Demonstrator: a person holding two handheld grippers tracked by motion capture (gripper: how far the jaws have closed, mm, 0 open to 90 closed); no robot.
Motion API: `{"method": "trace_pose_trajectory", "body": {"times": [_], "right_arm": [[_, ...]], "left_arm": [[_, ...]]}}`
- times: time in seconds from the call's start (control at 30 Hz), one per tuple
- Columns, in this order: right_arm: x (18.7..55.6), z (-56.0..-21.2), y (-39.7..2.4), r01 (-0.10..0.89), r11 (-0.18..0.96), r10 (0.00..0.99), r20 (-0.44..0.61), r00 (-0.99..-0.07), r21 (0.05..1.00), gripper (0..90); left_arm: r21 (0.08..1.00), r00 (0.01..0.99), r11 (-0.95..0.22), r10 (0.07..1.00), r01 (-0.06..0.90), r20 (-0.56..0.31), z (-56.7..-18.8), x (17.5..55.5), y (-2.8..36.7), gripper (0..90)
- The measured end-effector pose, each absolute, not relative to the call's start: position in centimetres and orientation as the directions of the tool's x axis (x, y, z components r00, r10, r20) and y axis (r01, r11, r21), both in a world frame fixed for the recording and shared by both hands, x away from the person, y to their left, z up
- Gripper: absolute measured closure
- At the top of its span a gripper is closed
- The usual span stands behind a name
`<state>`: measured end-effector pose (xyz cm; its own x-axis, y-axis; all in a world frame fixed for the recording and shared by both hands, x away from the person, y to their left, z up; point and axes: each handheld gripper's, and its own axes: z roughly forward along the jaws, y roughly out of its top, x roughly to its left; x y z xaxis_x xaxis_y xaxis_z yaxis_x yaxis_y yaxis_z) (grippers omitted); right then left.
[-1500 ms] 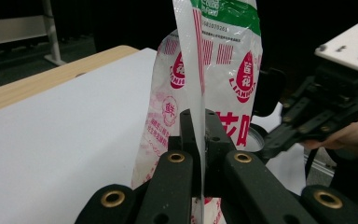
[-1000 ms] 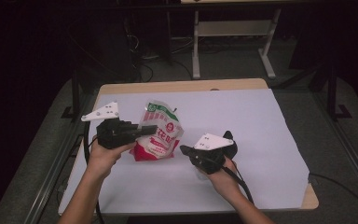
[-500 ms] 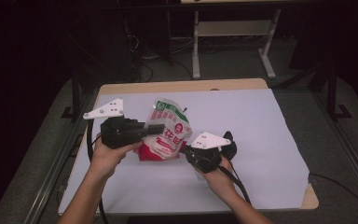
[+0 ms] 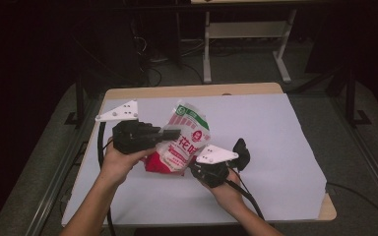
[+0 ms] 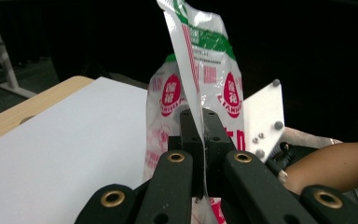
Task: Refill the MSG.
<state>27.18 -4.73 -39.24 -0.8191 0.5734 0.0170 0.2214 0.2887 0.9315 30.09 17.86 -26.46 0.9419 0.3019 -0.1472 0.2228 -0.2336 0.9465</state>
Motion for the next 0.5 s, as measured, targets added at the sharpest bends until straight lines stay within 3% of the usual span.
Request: {"method": "trace_pose_trajectory", "body": {"times": [0.5], "right_arm": [[26.3,-39.7,-3.7,0.204,0.304,0.561,-0.002,-0.828,0.931,90.0]], "left_arm": [[0.937,0.940,-0.232,0.281,0.261,-0.192,-26.7,31.5,16.6,90.0]]}}
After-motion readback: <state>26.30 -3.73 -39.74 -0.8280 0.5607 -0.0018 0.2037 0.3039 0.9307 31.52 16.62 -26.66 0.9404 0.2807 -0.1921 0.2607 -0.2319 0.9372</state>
